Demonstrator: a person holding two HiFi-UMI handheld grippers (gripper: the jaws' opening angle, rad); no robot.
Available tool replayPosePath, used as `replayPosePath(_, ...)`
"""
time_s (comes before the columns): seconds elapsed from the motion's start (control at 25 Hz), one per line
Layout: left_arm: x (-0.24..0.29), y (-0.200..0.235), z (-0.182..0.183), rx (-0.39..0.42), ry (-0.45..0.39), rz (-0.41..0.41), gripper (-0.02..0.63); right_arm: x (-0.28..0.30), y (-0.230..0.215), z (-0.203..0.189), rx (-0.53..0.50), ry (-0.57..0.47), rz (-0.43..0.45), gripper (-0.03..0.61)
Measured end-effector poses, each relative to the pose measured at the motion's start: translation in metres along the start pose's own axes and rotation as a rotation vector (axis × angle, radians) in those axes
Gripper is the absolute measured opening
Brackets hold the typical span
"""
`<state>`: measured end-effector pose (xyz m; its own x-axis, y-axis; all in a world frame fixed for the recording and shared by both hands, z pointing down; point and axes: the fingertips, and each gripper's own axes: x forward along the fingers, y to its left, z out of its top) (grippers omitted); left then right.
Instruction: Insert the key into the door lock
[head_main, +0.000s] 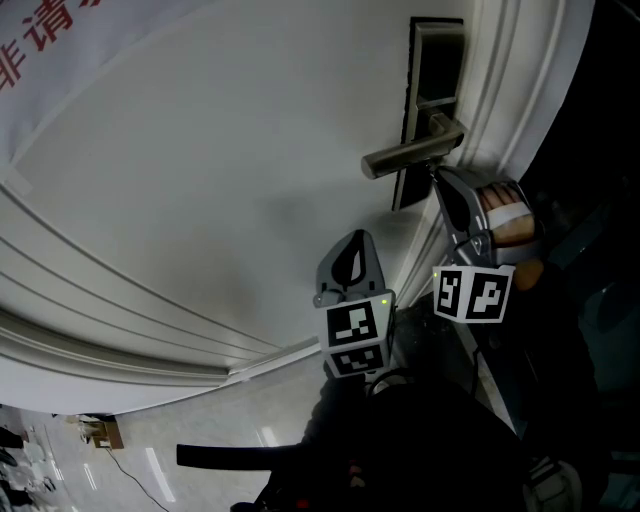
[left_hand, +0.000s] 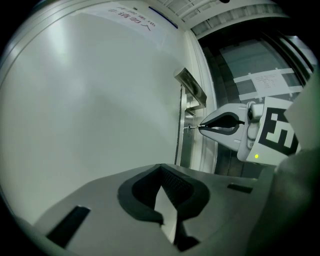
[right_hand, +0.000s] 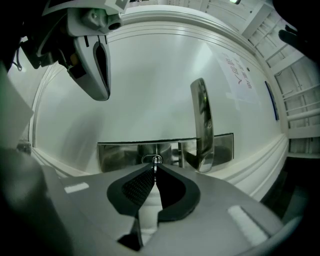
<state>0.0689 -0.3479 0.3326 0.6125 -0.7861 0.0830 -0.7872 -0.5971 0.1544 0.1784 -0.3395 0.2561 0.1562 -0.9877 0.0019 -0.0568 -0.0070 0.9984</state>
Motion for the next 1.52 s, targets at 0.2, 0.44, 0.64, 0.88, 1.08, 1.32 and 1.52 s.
replayPosePath(0.2,-0.0011,0.0018,0.0020,0.000,-0.002,0.000,0.002,0.0000,0.0000,0.0005,-0.001,0.002,0.003,0.012)
replayPosePath(0.44,-0.0019,0.0018,0.0030,0.002,-0.003,-0.002,0.002,0.0000,-0.0003,0.0005,-0.004,0.003,0.004,0.012)
replayPosePath(0.64,-0.0020,0.0005,0.0033,0.005,-0.003,-0.006,0.002,-0.0002,-0.0004,0.0001,-0.004,0.001,0.005,0.012)
replayPosePath(0.88,-0.0021,0.0000,0.0033,0.006,-0.002,-0.007,0.002,-0.0001,-0.0008,0.0000,-0.005,-0.002,0.006,0.012)
replayPosePath(1.08,-0.0015,-0.0009,0.0027,0.007,0.001,-0.010,0.002,-0.0002,-0.0012,-0.0001,-0.003,-0.003,0.007,0.012)
replayPosePath(1.32,0.0009,-0.0026,0.0032,0.014,-0.003,-0.010,0.002,0.0014,-0.0005,-0.0004,-0.003,-0.008,0.004,0.012)
replayPosePath(1.52,0.0004,-0.0050,0.0045,0.013,-0.003,-0.013,0.002,0.0015,-0.0014,0.0004,-0.008,-0.009,0.006,0.012)
